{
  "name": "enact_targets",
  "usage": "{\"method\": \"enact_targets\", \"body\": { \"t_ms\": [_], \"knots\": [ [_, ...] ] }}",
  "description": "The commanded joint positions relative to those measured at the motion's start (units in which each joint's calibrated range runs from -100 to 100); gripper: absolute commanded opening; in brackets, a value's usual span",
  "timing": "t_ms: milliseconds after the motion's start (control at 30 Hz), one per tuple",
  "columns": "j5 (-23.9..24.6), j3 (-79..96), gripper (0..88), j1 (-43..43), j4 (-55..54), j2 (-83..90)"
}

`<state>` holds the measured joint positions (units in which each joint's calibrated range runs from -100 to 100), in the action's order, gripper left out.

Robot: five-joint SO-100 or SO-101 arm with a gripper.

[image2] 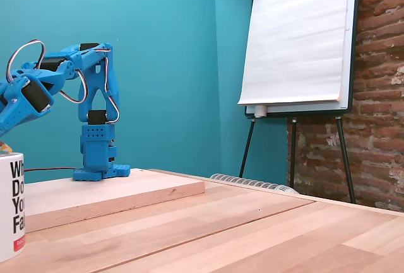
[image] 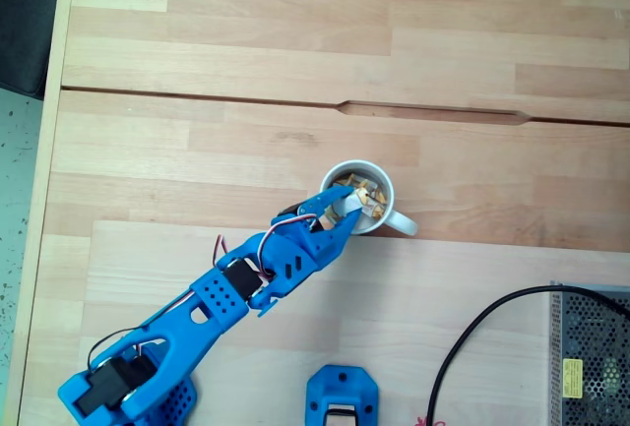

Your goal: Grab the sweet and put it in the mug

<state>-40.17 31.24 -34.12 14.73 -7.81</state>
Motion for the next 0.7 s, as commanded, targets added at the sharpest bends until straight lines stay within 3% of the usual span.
{"method": "enact_targets", "body": {
  "t_ms": [0, 133, 433, 567, 667],
  "knots": [
    [0.1, -4.1, 3.5, -0.2, -1.3, 0.3],
    [0.2, -4.2, 7.5, 0.1, -1.3, 0.3],
    [0.2, -4.0, 29.2, 0.1, -1.1, 0.2],
    [0.3, -3.9, 27.8, 0.1, -0.7, 1.9],
    [1.3, -2.0, 21.1, 0.3, -0.5, 6.3]
  ]
}}
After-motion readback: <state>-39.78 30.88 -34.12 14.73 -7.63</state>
